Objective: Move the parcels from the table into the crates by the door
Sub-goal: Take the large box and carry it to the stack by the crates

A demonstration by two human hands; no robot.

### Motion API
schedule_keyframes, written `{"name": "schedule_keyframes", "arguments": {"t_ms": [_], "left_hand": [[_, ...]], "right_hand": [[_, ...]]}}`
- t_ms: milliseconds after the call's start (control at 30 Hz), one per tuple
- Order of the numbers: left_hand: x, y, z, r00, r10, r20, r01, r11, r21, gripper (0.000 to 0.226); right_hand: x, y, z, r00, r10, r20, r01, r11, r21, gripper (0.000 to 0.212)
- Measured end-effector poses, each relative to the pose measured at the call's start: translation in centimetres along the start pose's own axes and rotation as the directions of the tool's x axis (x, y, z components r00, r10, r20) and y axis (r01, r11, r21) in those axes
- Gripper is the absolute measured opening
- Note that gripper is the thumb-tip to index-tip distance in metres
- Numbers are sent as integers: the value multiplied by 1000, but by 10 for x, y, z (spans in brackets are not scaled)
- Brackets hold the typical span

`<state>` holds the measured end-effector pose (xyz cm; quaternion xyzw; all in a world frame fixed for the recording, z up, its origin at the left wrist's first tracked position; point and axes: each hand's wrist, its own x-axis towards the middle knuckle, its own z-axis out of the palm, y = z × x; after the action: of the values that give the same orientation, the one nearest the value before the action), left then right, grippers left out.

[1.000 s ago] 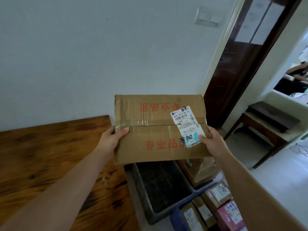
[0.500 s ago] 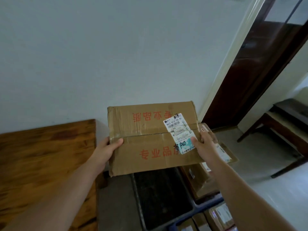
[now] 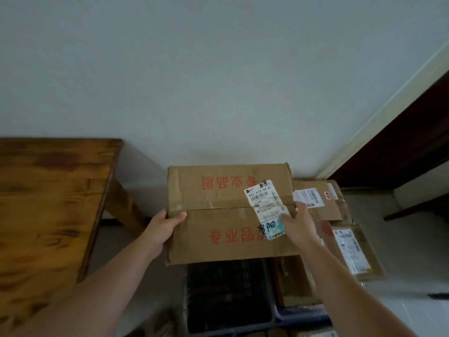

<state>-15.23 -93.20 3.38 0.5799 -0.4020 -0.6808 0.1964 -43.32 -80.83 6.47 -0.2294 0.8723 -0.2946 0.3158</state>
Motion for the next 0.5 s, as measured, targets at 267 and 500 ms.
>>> {"name": "schedule_keyframes", "arguments": {"t_ms": [267,500], "left_hand": [[102,-89,19,976,-200,-79,192,976,-103,31],[178,-141,29,963,-260,-64,255,964,-72,19]], "right_hand": [[87,73,79,990,115,81,-112,993,-41,50],[142,127,147,981,172,89,-166,983,-74,61]]}}
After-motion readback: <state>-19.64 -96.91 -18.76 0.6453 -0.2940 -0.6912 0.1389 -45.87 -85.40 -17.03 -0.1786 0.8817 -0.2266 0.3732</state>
